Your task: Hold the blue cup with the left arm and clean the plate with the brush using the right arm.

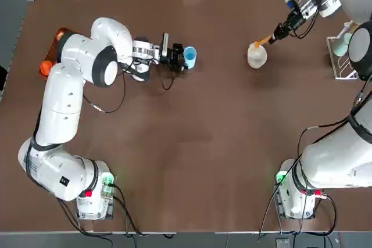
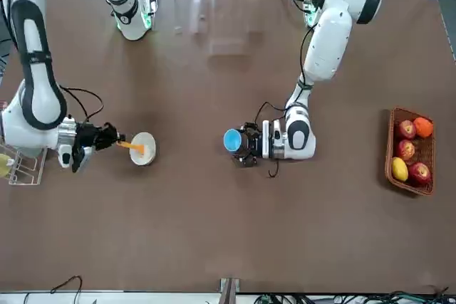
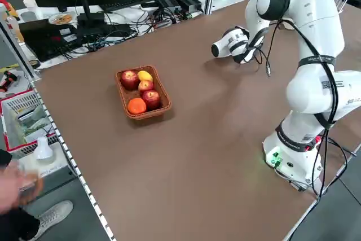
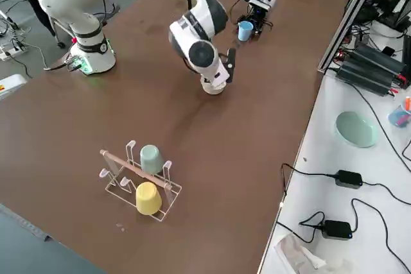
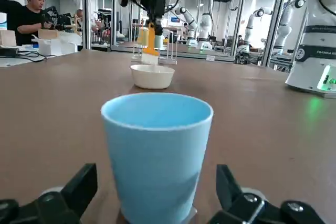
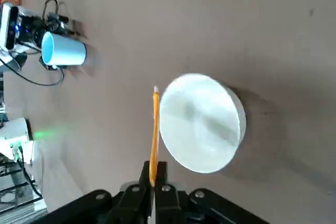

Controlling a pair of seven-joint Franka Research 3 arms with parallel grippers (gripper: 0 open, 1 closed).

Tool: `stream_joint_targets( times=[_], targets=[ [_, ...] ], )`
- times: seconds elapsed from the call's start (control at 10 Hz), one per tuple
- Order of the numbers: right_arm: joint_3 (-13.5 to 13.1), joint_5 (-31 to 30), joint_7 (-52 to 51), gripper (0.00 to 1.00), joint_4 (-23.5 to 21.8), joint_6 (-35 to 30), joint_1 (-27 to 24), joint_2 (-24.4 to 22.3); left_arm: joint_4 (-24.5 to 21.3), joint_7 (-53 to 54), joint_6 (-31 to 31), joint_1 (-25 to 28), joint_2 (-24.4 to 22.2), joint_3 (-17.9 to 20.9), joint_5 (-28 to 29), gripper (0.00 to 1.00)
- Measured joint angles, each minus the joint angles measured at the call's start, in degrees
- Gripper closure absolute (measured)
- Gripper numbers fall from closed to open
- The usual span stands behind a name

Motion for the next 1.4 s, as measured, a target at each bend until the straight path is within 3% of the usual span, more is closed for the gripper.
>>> stream_joint_targets(
  times=[0.6, 1.4],
  targets=[
    [0.1, 2.7, -6.7, 0.96, -4.6, -0.1, -4.4, 0.7, -2.5, 0.0, 0.0, 0.0, -1.5, 1.0, 0.0, 0.0],
    [0.7, 4.5, -8.0, 0.96, -5.1, 2.8, -4.3, 2.2, -3.3, 0.0, 0.0, 0.0, -2.2, 1.8, 0.0, 0.0]
  ],
)
